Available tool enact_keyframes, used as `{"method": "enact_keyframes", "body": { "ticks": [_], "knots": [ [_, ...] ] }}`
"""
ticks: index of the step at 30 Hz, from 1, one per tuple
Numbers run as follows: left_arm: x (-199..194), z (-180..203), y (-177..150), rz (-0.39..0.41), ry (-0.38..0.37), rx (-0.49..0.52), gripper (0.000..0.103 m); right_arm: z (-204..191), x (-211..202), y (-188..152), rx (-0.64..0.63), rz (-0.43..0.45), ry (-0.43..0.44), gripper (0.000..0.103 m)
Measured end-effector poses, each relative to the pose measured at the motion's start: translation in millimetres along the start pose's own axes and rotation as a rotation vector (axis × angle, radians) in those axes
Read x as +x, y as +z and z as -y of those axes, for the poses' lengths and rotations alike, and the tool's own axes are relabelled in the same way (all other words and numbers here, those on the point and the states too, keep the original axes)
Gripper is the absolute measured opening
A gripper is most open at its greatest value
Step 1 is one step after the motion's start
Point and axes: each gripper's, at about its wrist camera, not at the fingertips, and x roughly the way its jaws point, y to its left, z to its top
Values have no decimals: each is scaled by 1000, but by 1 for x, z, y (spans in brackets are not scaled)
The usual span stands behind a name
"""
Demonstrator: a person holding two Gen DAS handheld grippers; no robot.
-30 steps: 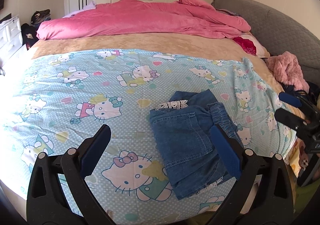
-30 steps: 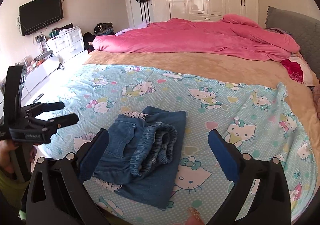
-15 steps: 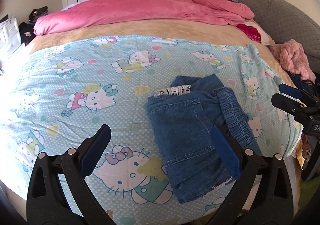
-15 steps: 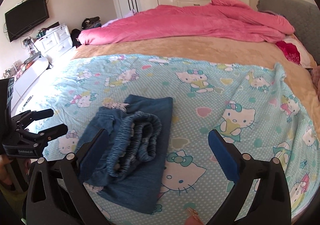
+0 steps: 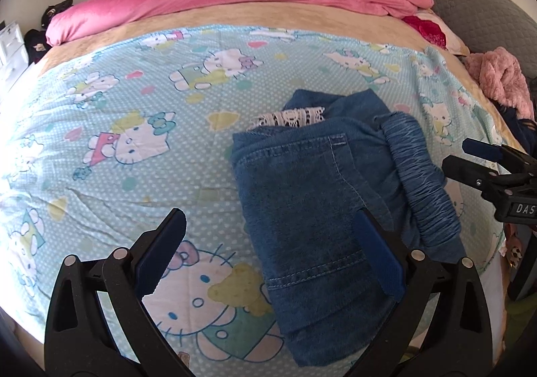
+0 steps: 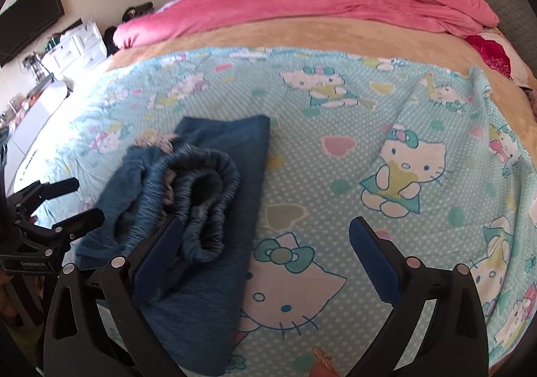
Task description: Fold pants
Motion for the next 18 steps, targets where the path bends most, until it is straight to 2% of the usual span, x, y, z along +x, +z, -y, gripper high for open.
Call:
{"method": "enact_keyframes", "body": {
  "ticks": [4, 6, 9, 14, 18],
  "knots": [
    [10, 3, 0, -3, 7, 4, 94, 1, 13, -1, 0, -29, 47, 93],
    [14, 3, 1, 1, 9, 5, 94, 0, 18, 0, 1, -39, 73, 82],
    [19, 2, 1, 2, -3, -2, 93, -1, 25, 0, 9, -53, 111, 76],
    [27, 1, 2, -10, -71, -38, 93, -7, 34, -5, 8, -63, 146, 76],
    [31, 4, 1, -21, -112, -51, 81, -8, 36, -4, 1, -59, 158, 74]
  ]
}}
